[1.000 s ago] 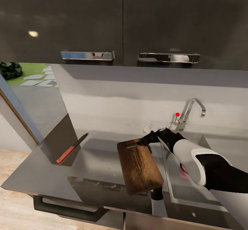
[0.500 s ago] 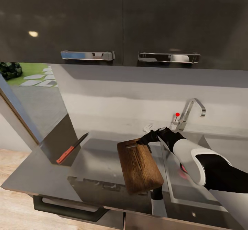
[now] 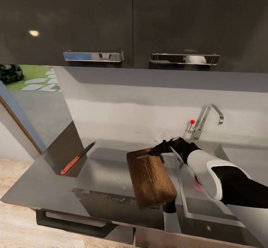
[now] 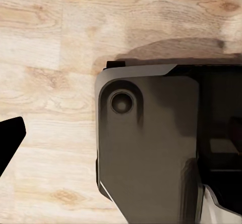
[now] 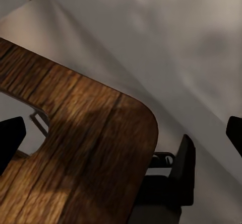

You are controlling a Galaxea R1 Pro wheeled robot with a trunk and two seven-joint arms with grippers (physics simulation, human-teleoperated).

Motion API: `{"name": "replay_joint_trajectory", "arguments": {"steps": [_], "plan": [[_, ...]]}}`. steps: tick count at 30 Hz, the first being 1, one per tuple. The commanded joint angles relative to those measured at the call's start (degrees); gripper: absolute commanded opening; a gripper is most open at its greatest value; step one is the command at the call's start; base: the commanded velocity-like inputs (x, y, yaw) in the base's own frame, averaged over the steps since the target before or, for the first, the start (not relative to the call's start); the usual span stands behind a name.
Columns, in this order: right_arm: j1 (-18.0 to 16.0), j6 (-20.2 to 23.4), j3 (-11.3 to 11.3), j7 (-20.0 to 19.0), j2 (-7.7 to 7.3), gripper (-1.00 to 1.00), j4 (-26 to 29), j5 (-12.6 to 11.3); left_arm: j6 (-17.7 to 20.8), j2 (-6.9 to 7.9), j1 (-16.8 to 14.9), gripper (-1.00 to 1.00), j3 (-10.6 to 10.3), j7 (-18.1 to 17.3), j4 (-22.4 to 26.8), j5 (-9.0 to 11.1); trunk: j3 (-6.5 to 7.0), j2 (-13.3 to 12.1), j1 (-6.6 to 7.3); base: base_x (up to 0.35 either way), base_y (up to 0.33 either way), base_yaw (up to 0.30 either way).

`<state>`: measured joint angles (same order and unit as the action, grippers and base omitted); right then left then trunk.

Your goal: In the kitchen, take the Vidalia onion out of the sink, dice it on the chopping board with the paring knife, put the diced onion into the bowl on the countertop, then place both the paring knife and the chopping board into the sink.

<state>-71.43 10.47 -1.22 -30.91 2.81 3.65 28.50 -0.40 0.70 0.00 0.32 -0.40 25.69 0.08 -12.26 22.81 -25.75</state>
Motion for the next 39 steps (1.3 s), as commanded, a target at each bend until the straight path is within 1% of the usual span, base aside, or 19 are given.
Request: {"name": "replay_joint_trajectory", "arguments": {"steps": [1,17,24,39], "plan": [[-0.02,0.42,-0.10,-0.24,0.00,1.00,0.13,-0.12,-0.04,0.00,0.00,1.00,0.03,-0.04,0.06,0.01,-0.19,0.11,-0.03,0.000,0.000,0.000],[-0.02,0.42,-0.02,-0.29,0.09,1.00,0.13,-0.29,-0.04,0.00,0.00,1.00,0.03,-0.04,0.06,0.01,-1.54,0.11,-0.03,0.003,0.002,0.000],[-0.02,0.42,-0.05,-0.27,0.09,1.00,0.13,-0.29,-0.04,0.00,0.00,1.00,0.03,-0.04,0.06,0.01,-1.62,0.11,-0.03,0.076,0.054,0.000],[-0.02,0.42,-0.16,-0.21,0.08,1.00,0.13,-0.29,-0.04,0.00,0.00,1.00,0.03,-0.04,0.06,0.01,-1.63,0.11,-0.03,0.004,0.003,0.000]]}}
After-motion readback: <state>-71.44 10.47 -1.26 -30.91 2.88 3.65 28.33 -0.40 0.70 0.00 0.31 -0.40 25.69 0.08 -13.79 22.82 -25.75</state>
